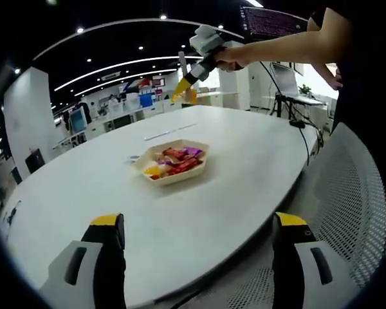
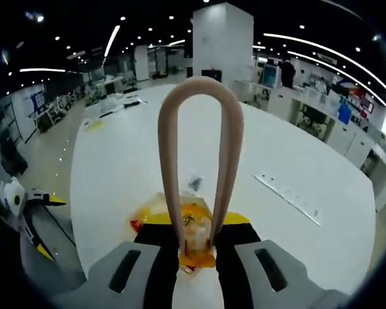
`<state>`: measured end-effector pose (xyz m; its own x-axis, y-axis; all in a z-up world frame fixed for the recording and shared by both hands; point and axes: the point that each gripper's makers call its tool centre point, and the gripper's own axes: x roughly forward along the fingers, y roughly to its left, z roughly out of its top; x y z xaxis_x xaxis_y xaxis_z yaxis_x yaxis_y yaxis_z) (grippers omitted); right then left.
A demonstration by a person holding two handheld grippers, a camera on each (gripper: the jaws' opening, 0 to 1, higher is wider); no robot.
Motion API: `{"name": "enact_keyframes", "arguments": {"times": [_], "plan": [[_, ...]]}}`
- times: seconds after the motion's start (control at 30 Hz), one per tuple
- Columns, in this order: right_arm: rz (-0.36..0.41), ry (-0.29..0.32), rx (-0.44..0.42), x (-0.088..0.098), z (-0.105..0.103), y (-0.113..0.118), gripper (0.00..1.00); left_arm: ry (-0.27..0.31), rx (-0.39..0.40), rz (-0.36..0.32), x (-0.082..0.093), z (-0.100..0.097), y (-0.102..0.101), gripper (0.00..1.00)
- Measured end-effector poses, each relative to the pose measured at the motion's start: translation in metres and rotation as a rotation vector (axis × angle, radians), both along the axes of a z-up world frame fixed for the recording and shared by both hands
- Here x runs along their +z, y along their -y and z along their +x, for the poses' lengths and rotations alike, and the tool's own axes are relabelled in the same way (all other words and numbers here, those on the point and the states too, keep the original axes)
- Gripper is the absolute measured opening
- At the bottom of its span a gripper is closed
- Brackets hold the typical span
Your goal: Place the target food into the container with the food tongs after gripping and lifting it, then release it inside without dropping or visibly crushing the food.
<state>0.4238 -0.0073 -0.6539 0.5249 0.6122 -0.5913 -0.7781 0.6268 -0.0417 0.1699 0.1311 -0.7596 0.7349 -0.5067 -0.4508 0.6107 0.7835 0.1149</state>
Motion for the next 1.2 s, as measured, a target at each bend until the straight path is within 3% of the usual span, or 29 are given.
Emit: {"name": "enact_keyframes", "arguments": {"times": [0.7, 1.2], "plan": [[0.035, 0.029, 0.03, 0.013, 0.008, -0.015, 0.23, 0.002, 0.004, 0.008, 0.0, 0.0, -0.001, 0.92], [0.033, 0.029, 0.02, 0.016, 0.008, -0.01, 0.23, -0.002, 0.003, 0.01, -0.001, 0.0, 0.0, 0.92]]}}
